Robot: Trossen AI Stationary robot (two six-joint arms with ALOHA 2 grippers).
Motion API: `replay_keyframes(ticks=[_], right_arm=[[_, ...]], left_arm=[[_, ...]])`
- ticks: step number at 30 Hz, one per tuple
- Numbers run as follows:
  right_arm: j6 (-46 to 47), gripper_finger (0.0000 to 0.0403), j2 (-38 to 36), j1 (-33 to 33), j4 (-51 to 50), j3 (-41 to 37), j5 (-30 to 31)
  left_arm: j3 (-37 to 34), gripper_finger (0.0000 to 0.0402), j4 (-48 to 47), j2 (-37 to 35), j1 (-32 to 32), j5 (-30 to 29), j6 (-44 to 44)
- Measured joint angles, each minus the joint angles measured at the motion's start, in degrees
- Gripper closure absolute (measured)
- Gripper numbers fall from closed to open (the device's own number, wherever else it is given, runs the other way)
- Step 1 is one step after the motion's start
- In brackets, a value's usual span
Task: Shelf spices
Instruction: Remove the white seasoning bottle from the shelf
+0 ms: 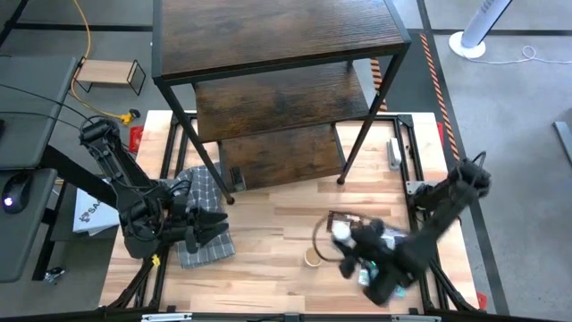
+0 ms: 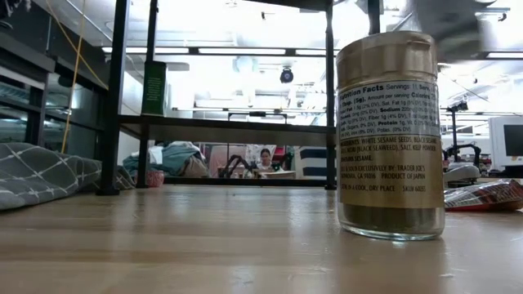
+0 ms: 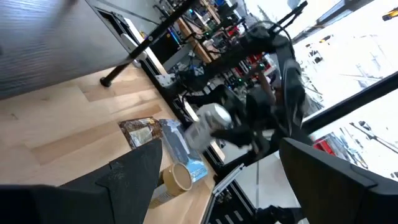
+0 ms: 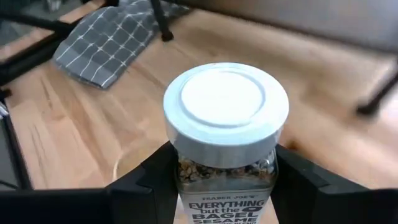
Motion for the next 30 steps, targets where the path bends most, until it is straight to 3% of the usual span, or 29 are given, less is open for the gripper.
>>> replay_keyframes(ticks=[2, 5, 13, 21, 27, 30], right_arm=[[11.37, 0.0222, 2.92, 3.62, -4.28, 0.0, 1.08], [19.73, 0.0222, 8.13, 5.72, -6.77, 0.0, 0.98], [20.27, 0.0222, 18.29, 4.29, 2.44, -0.02, 2.35], [20.39, 0.0222, 22.83, 4.39, 3.22, -0.02, 4.12], [20.32, 0.0136, 23.01, 4.4, 1.12, 0.0, 2.71], [20.99, 0.0115, 22.96, 4.5, -0.76, 0.0, 0.35]], left_arm=[[0.0, 0.008, -0.17, 0.0, 0.45, 0.27, -0.07], [0.0, 0.008, -0.3, 0.0, 1.3, 1.7, -0.18], [0.0, 0.008, -0.36, 0.0, 3.5, 5.79, -3.15], [0.0, 0.008, -0.55, 0.0, 3.69, 7.34, -3.03], [0.0, 0.008, -2.6, 0.02, 4.06, 6.79, -1.57], [0.0, 0.008, -3.52, 0.02, 4.39, 6.37, -1.53]])
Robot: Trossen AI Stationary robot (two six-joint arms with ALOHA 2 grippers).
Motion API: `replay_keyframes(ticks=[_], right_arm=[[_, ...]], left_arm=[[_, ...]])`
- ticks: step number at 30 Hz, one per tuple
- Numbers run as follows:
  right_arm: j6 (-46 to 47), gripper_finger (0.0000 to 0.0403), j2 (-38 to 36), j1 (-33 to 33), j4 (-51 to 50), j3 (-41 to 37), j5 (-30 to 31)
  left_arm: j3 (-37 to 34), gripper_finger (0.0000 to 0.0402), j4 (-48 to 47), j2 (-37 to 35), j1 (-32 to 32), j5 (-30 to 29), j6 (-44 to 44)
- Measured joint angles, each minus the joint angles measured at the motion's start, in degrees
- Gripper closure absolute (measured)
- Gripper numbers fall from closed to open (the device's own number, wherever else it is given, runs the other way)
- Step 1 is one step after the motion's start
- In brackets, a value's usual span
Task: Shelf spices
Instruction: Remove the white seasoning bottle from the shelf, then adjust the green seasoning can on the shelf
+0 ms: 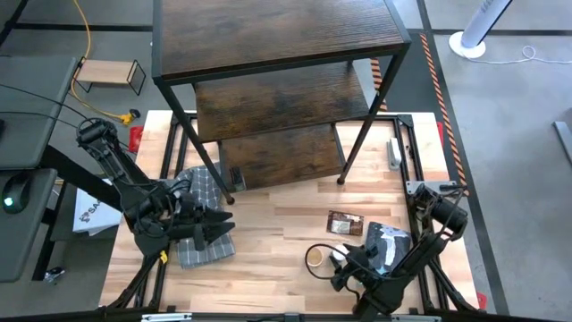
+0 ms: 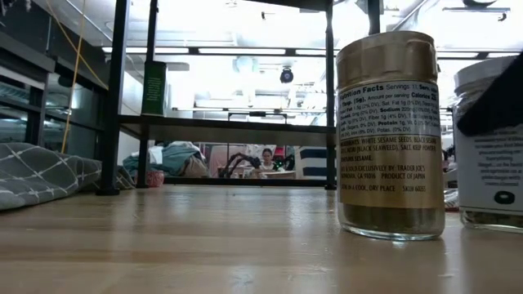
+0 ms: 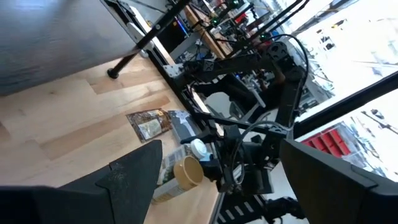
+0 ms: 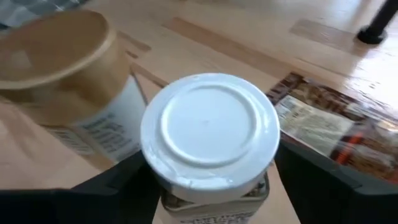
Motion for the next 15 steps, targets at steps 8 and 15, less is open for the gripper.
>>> replay_keyframes(ticks=[8, 15], right_arm=[[0.28, 0.012, -6.4, 1.09, -4.33, 0.0, -1.57], [-1.58, 0.0126, -17.9, 1.45, -11.36, 0.0, -1.52]], left_arm=[[0.0, 0.008, -1.35, 0.0, 2.27, 4.02, -0.21], [0.0, 0.0111, -2.93, 0.02, 4.7, 11.29, -2.09]])
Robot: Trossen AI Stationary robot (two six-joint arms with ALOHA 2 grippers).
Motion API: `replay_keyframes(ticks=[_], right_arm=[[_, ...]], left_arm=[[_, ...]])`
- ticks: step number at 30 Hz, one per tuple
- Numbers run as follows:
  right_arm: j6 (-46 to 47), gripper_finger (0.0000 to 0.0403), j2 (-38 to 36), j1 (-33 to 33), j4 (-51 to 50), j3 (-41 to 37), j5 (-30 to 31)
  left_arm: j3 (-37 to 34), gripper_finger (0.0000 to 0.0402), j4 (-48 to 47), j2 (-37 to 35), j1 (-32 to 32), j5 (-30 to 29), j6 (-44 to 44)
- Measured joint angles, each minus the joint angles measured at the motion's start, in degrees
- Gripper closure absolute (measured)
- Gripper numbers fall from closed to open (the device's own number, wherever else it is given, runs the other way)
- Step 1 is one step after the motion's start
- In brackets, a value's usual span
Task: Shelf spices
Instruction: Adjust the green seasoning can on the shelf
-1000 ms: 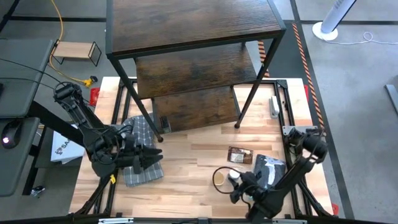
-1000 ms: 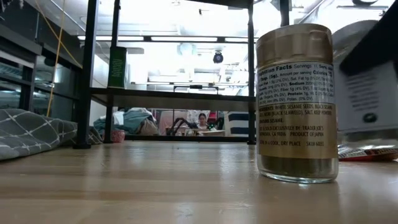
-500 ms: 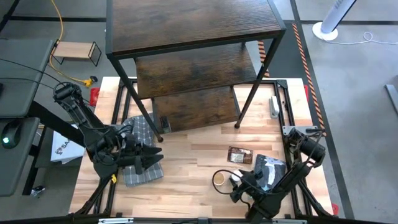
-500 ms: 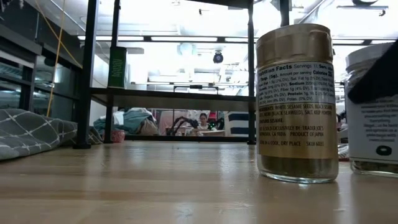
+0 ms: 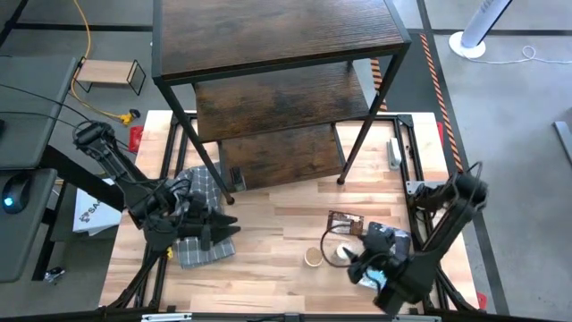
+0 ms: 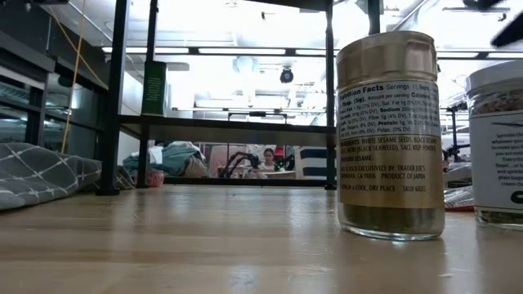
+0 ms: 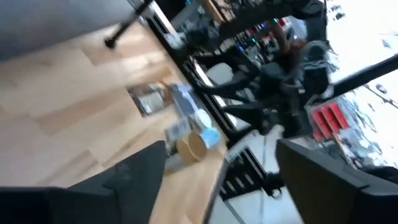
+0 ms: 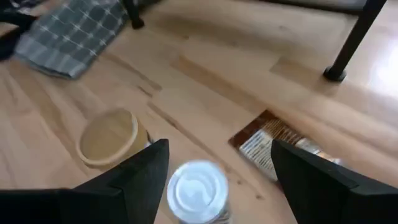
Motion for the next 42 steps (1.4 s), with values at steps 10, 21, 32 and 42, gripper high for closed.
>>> replay_keyframes(ticks=[10, 21, 32, 42], right_arm=[[-3.36, 0.0127, -11.4, -0.48, -5.82, 0.0, 3.56], [-3.71, 0.0135, -13.63, -2.19, -6.47, 0.0, 5.15], [-3.71, 0.0137, -13.6, -2.46, -5.8, 0.0, 5.31], [-3.71, 0.0137, -13.6, -2.45, -5.43, 0.0, 5.3]], left_arm=[[0.0, 0.0385, -26.56, 1.95, 4.34, -8.5, -25.48], [0.0, 0.0401, -32.97, 9.76, 9.58, -9.64, -43.47], [0.0, 0.0401, -34.5, 11.23, 15.77, -9.99, -49.5], [0.0, 0.0401, -32.51, 11.13, 20.97, -11.36, -45.05]])
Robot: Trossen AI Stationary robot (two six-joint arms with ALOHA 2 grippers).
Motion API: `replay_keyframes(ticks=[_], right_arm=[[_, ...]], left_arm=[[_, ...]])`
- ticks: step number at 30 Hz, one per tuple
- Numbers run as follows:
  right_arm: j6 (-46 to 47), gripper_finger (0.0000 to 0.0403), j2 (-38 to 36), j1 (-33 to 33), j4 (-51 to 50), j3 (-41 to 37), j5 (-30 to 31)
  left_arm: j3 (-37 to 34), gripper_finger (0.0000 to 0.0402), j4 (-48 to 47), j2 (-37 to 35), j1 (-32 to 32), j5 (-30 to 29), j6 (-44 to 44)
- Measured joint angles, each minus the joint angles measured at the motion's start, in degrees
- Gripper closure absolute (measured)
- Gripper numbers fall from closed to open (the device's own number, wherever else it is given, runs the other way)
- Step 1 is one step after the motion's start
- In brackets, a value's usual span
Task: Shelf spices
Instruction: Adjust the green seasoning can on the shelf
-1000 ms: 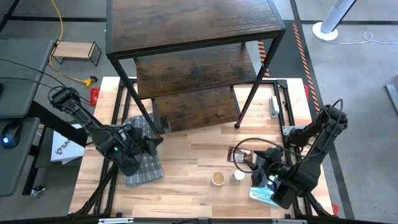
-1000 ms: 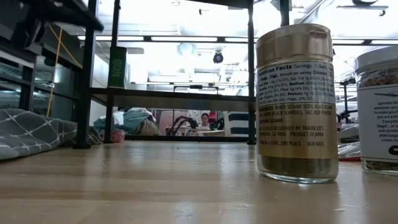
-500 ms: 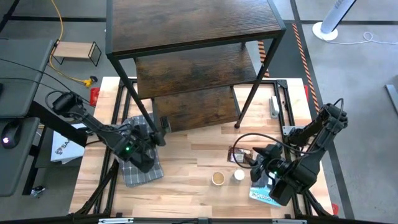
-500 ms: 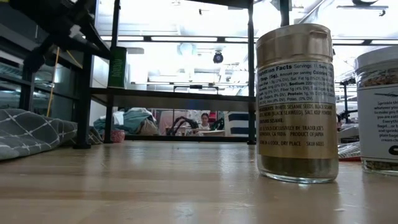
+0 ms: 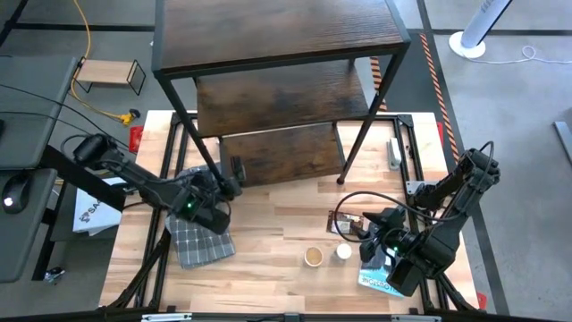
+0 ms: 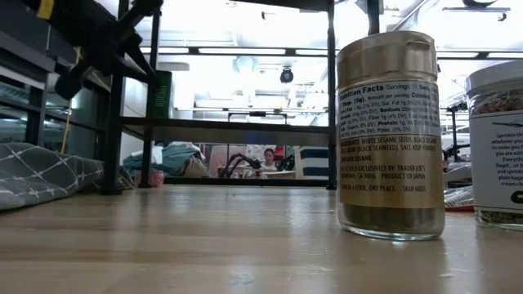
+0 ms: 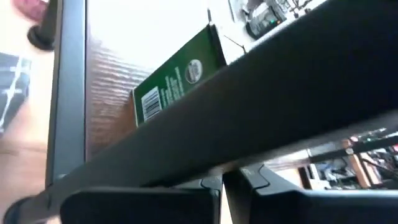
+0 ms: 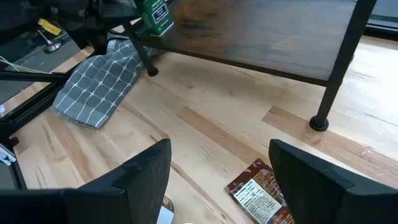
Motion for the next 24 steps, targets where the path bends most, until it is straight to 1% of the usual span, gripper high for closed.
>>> replay_keyframes(ticks=[3, 6, 7, 8, 9, 10, 12, 14, 16, 17, 19, 24], right_arm=[[0.0, 0.0137, 0.0, -0.02, 0.0, 0.0, 0.0], [-0.01, 0.0137, 0.0, 0.0, -0.03, 0.0, 0.03], [-0.02, 0.0137, 0.0, 0.0, -0.02, 0.0, 0.02], [-0.02, 0.0137, 0.0, 0.0, -0.02, 0.0, 0.01], [-0.02, 0.0137, 0.0, -0.02, -0.04, 0.0, 0.03], [-0.02, 0.0137, 0.0, -0.02, -0.06, 0.0, 0.03], [-0.02, 0.0137, 0.0, 0.0, -0.03, 0.0, 0.03], [-0.02, 0.0137, 0.0, -0.02, -0.01, 0.0, 0.03], [-0.02, 0.0137, 0.0, -0.01, 0.23, 0.0, -0.01], [-0.02, 0.0137, 0.0, -0.02, 0.37, 0.0, -0.15], [0.0, 0.0137, 0.01, -0.02, 0.65, 0.0, -0.35], [0.37, 0.0137, 0.02, -0.02, 1.58, 0.0, -0.37]], left_arm=[[-0.02, 0.0401, 3.77, -1.58, -0.93, 2.22, 7.16], [-0.02, 0.0401, 8.56, -4.63, -5.13, 7.94, 18.62], [-0.02, 0.0401, 9.33, -5.91, -6.98, 9.98, 21.24], [-0.01, 0.0401, 9.18, -7.07, -8.87, 11.24, 22.0], [0.01, 0.0401, 7.86, -8.1, -10.88, 11.62, 21.09], [0.02, 0.0401, 5.12, -9.04, -13.06, 10.98, 17.96], [0.02, 0.0401, -2.98, -10.24, -16.94, 7.33, 7.7], [0.02, 0.0401, -11.62, -10.6, -19.79, 3.74, -4.67], [0.02, 0.0401, -18.75, -10.45, -21.61, 3.08, -14.87], [0.02, 0.0401, -20.82, -10.46, -22.0, 4.03, -16.89], [0.02, 0.0401, -23.25, -10.99, -21.63, 7.35, -17.84], [0.02, 0.0401, -29.15, -13.24, -17.43, 8.06, -18.16]])
